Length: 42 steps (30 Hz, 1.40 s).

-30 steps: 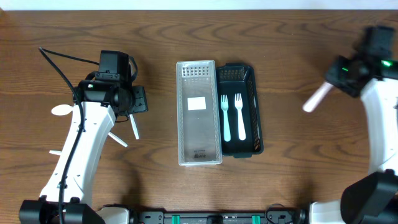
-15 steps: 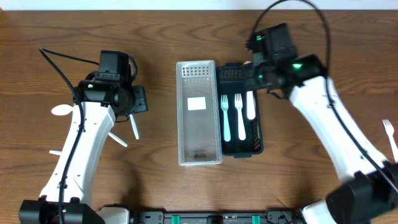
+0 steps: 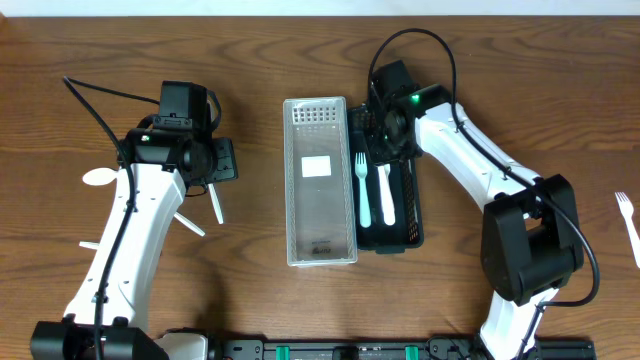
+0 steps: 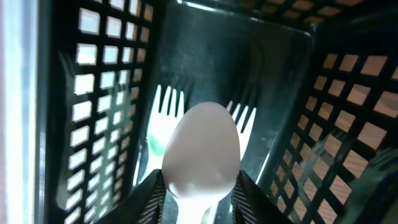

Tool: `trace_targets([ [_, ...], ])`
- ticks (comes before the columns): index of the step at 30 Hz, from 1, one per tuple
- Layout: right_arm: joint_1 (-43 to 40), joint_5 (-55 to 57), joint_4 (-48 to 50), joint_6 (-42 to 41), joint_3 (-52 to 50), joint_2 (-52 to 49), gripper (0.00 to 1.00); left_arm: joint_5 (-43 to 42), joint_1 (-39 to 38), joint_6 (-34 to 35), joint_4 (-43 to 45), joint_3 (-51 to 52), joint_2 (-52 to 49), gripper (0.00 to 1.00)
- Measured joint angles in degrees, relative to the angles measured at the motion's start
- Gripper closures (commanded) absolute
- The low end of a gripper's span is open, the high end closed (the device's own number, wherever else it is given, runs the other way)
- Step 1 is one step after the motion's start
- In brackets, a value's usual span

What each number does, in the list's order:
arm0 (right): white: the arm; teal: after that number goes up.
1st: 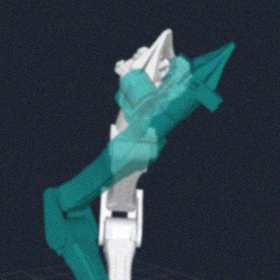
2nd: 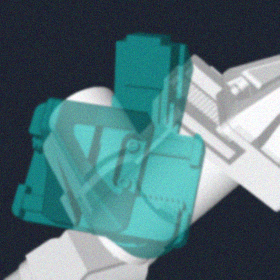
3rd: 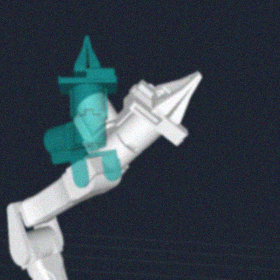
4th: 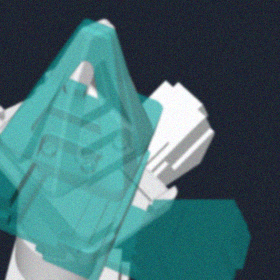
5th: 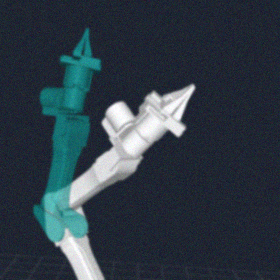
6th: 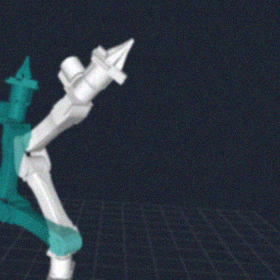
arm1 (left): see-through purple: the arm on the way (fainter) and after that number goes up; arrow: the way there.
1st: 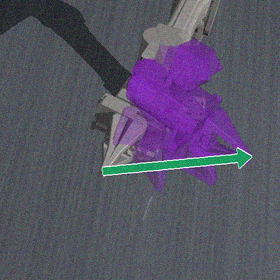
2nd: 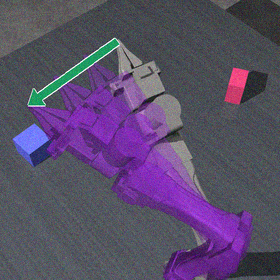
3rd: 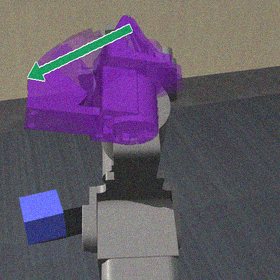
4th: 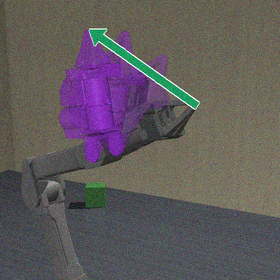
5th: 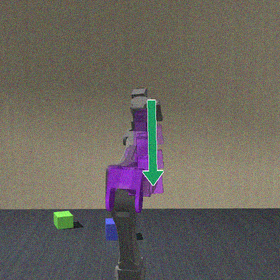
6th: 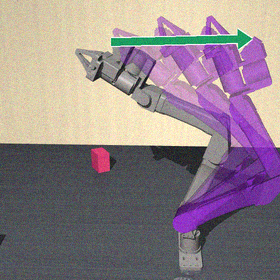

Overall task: Pack container
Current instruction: 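Carry the spoon and release it into the black caddy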

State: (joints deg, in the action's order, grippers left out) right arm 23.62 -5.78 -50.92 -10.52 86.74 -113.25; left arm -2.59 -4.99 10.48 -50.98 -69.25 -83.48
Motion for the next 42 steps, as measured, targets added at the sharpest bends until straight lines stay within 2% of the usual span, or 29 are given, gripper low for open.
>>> trace_targets([
  [5,-0.1,-0.3,-0.9,1.0,0.7,0.3,0.35,0.0,0.0,0.0,0.0,0.0,0.0,0.44],
  [7,-0.3,-0.2,-3.1,2.2,2.2,1.0,0.22,0.0,0.0,0.0,0.0,0.0,0.0,0.43],
  [12,-3.9,3.1,-10.7,4.0,9.9,6.1,0.17,0.0,0.0,0.0,0.0,0.0,0.0,0.43],
  [16,-13.3,9.0,-15.3,3.2,14.6,13.3,0.07,0.0,0.0,0.0,0.0,0.0,0.0,0.44],
  [20,-27.2,12.1,-19.4,6.3,15.7,17.7,0.07,0.0,0.0,0.0,0.1,0.0,0.0,0.44],
  [28,-49.0,13.2,-22.1,12.7,15.5,15.3,0.01,0.0,0.0,-0.2,0.4,0.0,0.0,0.44],
  [35,-58.7,12.7,-20.4,15.7,15.3,15.1,0.01,0.0,0.0,-2.0,0.5,0.0,0.0,0.44],
  [42,-62.9,10.0,-18.3,27.5,15.3,11.9,0.01,0.0,0.0,-2.6,1.0,0.0,0.0,0.43],
])
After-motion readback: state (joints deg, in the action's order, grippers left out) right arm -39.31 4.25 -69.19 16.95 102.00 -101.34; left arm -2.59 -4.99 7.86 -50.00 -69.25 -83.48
